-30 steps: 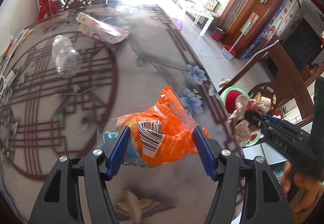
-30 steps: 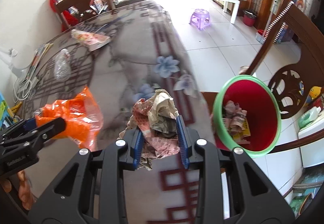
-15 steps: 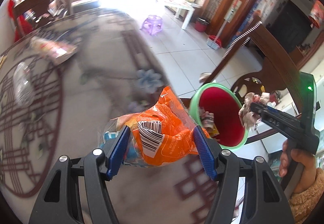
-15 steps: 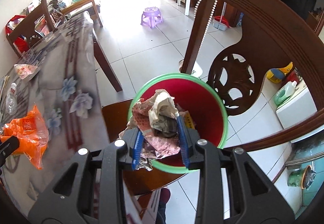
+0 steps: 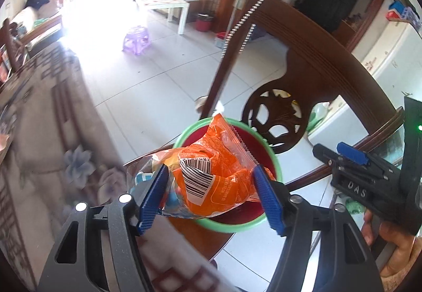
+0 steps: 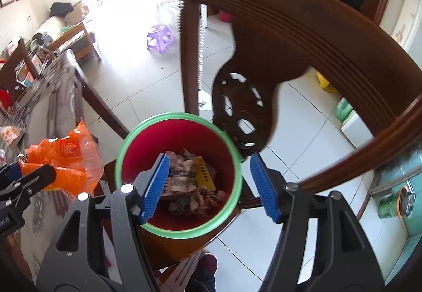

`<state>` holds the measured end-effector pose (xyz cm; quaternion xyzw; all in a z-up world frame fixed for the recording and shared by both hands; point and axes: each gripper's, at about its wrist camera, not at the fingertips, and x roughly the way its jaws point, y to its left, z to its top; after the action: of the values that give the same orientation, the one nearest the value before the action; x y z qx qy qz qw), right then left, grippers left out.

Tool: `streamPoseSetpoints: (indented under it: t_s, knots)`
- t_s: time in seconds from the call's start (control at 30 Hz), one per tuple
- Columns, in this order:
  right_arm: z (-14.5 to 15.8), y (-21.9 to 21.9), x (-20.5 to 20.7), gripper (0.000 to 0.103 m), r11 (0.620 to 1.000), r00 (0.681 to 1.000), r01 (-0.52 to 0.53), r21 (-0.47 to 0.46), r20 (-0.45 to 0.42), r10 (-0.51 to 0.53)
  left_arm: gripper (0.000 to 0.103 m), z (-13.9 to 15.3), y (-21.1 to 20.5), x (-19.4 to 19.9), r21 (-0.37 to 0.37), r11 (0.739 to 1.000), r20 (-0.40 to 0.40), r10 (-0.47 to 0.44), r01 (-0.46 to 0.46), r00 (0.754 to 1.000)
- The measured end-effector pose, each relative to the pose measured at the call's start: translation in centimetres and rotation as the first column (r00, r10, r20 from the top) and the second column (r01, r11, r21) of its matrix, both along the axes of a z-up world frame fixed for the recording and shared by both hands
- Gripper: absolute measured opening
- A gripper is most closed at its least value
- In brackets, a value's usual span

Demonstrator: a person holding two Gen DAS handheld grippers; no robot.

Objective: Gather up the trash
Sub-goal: 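Open both tools over the red bin to drop the paper and orange bag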

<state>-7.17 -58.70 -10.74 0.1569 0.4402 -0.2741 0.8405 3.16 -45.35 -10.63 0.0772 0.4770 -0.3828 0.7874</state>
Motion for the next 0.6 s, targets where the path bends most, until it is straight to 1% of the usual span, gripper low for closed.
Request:
streamPoseSetpoints:
  t_s: [0.03,0.07,0.1,0.17,0.27,0.33,0.4,0.47,0.53,0.57,0.6]
  knots:
    - [0.2,-0.2,-0.4,0.062,1.000,1.000,0.012,-0.001,0.001,-0.012,0.076,-0.2,-0.9,-0.1,0.005,1.000,-0.008,-0.016,0.016,1.000]
    - [0.2,-0.4,-0.9,0.062,1.000,1.000,0.026,0.000,0.003,-0.026,0.079,-0.1,-1.3,-0.1,0.016,1.000,-0.013,-0.022,0.022,1.000]
    - [0.3,-0.5,-1.1,0.062,0.999,0.999,0.034,0.002,0.004,-0.034,0.079,-0.1,-1.6,-0.2,0.020,1.000,-0.017,-0.023,0.023,1.000]
    - [0.4,-0.3,-1.5,0.062,0.999,0.999,0.042,0.007,0.003,-0.042,0.079,0.3,-1.1,-0.4,-0.003,1.000,-0.020,-0.015,0.015,1.000]
    - [0.6,0.3,-1.6,0.062,1.000,1.000,0.029,0.001,0.005,-0.029,0.079,0.9,0.9,-0.4,-0.019,1.000,-0.012,0.018,-0.018,1.000]
    - [0.7,1.3,-1.2,0.062,1.000,1.000,0.007,0.002,0.008,-0.007,0.079,1.0,3.1,0.0,-0.025,0.998,-0.017,0.061,-0.062,0.998]
    - [0.8,2.4,-0.6,0.062,1.000,1.000,-0.020,0.002,0.009,0.020,0.079,0.9,6.0,0.6,-0.026,0.991,-0.026,0.128,-0.129,0.991]
    - [1.0,4.0,0.0,0.062,0.998,0.998,-0.055,-0.001,0.012,0.055,0.079,0.6,9.5,1.3,-0.020,0.978,-0.038,0.208,-0.209,0.977]
    - [1.0,5.4,0.7,0.063,0.996,0.996,-0.085,-0.002,0.013,0.085,0.079,0.2,12.9,2.0,-0.011,0.957,-0.047,0.290,-0.291,0.956]
    - [1.0,6.3,1.2,0.063,0.994,0.994,-0.106,-0.002,0.012,0.106,0.079,-0.1,14.9,2.3,-0.003,0.942,-0.049,0.335,-0.335,0.941]
    - [1.0,7.0,1.5,0.064,0.993,0.993,-0.120,-0.001,0.010,0.120,0.079,-0.4,17.3,2.7,0.006,0.921,-0.047,0.390,-0.390,0.920]
